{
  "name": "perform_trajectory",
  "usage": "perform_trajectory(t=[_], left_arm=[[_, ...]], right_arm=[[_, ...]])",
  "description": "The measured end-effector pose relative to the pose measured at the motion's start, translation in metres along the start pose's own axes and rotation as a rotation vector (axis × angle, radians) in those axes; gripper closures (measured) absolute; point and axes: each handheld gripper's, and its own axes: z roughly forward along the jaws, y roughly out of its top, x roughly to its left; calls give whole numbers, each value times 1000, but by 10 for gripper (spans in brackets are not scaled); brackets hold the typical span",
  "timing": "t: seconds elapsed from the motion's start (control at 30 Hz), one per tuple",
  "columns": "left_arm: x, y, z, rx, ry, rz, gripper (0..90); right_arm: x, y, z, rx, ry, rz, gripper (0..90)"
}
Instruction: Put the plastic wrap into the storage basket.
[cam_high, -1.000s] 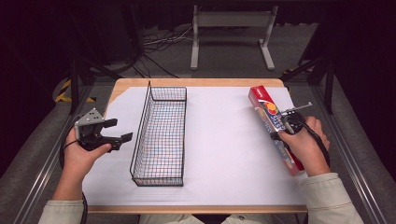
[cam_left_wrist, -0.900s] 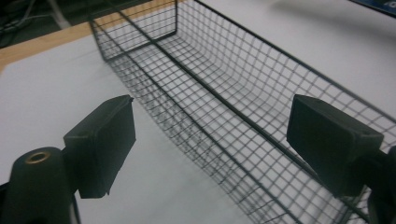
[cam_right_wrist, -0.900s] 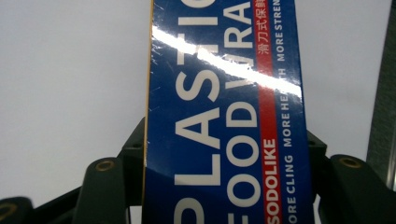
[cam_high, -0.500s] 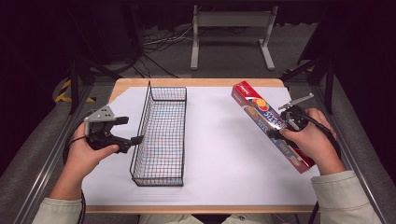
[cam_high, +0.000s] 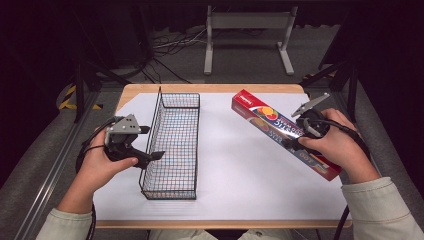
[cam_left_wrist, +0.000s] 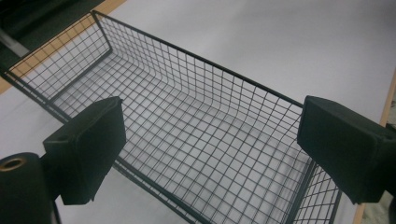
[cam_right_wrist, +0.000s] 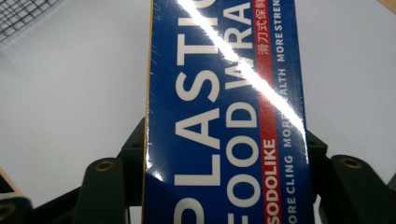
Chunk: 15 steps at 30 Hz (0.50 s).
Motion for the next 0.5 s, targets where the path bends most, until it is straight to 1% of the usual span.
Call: perform_trajectory(t=[0.07,0.13,0.23,0.33,0.37,0.4,0.5], left_arm=[[-1,2,0,2,-3,6,87],[-2,6,0,4,-9,11,86],[-5,10,1,3,-24,26,86],[-7,14,3,10,-29,40,85],[-7,14,3,10,-29,40,84],[-8,17,4,15,-36,52,84],[-10,21,5,21,-48,68,83]], right_arm=[[1,2,-1,-1,8,-9,410],[4,5,-3,-6,14,-41,409],[7,10,-6,2,35,-72,408],[11,17,-7,18,51,-140,408],[11,17,-7,18,51,-140,408],[14,21,-7,23,69,-174,408],[17,25,-8,19,93,-212,407]])
